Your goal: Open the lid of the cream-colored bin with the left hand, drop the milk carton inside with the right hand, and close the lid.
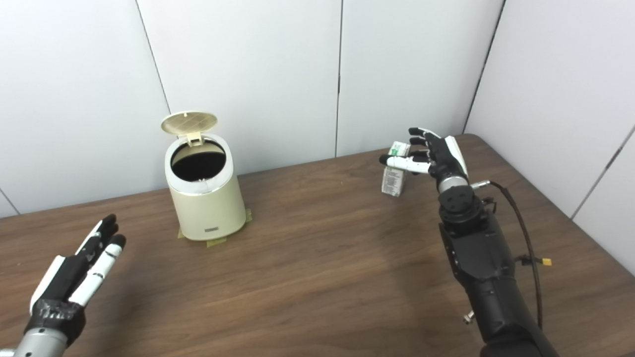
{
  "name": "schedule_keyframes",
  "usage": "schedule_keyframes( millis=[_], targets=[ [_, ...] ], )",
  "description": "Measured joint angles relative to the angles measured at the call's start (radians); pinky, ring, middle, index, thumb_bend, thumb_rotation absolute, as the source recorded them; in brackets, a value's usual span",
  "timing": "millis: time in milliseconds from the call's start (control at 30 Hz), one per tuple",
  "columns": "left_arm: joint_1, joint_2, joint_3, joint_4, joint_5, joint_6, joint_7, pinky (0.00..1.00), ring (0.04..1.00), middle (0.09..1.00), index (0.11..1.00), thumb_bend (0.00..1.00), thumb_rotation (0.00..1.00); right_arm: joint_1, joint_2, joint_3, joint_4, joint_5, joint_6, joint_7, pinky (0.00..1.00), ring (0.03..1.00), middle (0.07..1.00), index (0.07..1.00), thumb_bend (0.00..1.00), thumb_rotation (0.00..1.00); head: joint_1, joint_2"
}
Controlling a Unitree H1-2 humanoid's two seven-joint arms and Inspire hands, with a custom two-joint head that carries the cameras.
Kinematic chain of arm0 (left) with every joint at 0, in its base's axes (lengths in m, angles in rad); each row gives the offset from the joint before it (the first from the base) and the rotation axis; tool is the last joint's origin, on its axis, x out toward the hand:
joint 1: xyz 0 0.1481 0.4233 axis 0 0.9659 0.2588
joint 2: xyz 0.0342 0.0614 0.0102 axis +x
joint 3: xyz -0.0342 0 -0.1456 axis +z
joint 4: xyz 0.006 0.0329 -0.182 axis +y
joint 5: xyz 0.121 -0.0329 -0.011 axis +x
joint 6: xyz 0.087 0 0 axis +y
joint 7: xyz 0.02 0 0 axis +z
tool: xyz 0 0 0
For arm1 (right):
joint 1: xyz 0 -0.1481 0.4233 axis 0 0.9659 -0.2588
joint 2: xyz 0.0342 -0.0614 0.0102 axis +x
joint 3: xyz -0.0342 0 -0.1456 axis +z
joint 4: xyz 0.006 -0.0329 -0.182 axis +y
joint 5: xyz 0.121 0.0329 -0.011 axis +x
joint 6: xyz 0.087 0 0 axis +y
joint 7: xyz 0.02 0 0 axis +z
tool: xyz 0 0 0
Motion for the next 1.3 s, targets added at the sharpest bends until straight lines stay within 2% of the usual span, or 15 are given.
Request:
schedule_keyframes(
  millis=[100, 200, 333, 633, 800, 1033, 1133, 1200, 1300],
  targets=[
    [0.000, 0.010, 0.003, -0.001, 0.006, 0.000, -0.008, 1.00, 1.000, 1.000, 1.000, 0.42, 0.71, 0.008, -0.014, 0.010, 0.016, -0.004, -0.012, -0.001, 0.52, 0.638, 0.701, 0.727, 0.97, 0.27, -0.005, 0.005],
    [0.000, 0.007, 0.017, -0.001, -0.025, 0.000, -0.011, 1.00, 1.000, 1.000, 1.000, 0.40, 0.68, 0.029, -0.040, 0.040, 0.018, -0.028, -0.029, -0.001, 0.51, 0.598, 0.652, 0.683, 0.97, 0.24, -0.006, -0.009],
    [0.000, -0.002, 0.019, 0.002, -0.040, 0.000, -0.011, 1.00, 1.000, 1.000, 1.000, 0.40, 0.66, 0.058, -0.050, 0.062, 0.020, -0.043, -0.066, -0.001, 0.53, 0.607, 0.650, 0.686, 0.98, 0.26, 0.000, -0.009],
    [0.000, -0.009, 0.015, 0.004, -0.030, 0.000, -0.010, 1.00, 1.000, 1.000, 1.000, 0.43, 0.72, 0.067, -0.057, 0.088, 0.020, -0.075, -0.086, -0.003, 0.60, 0.641, 0.661, 0.689, 0.94, 0.22, -0.003, -0.003],
    [-0.002, -0.005, 0.013, 0.004, -0.015, 0.000, -0.010, 1.00, 1.000, 1.000, 1.000, 0.42, 0.72, 0.067, -0.059, 0.112, 0.025, -0.090, -0.129, -0.003, 0.60, 0.643, 0.666, 0.691, 0.91, 0.22, -0.003, 0.003],
    [-0.007, -0.003, 0.013, 0.004, -0.016, 0.000, -0.011, 1.00, 1.000, 1.000, 1.000, 0.40, 0.71, 0.067, -0.059, 0.115, 0.028, -0.092, -0.184, -0.010, 0.59, 0.633, 0.663, 0.693, 0.87, 0.25, -0.014, 0.005],
    [-0.008, 0.004, 0.007, 0.004, -0.006, 0.000, -0.014, 1.00, 1.000, 1.000, 1.000, 0.38, 0.70, 0.067, -0.058, 0.115, 0.036, -0.097, -0.200, -0.013, 0.57, 0.632, 0.666, 0.696, 0.86, 0.31, -0.018, 0.005],
    [-0.009, 0.009, 0.004, 0.004, -0.002, 0.000, -0.018, 1.00, 1.000, 1.000, 1.000, 0.36, 0.65, 0.067, -0.058, 0.116, 0.042, -0.098, -0.213, -0.014, 0.58, 0.637, 0.671, 0.694, 0.85, 0.32, -0.020, 0.002],
    [-0.010, 0.011, 0.004, 0.004, -0.011, 0.000, -0.028, 1.00, 1.000, 1.000, 1.000, 0.34, 0.58, 0.063, -0.053, 0.122, 0.062, -0.109, -0.241, -0.032, 0.63, 0.677, 0.696, 0.692, 0.84, 0.33, -0.020, -0.003]
  ],
)
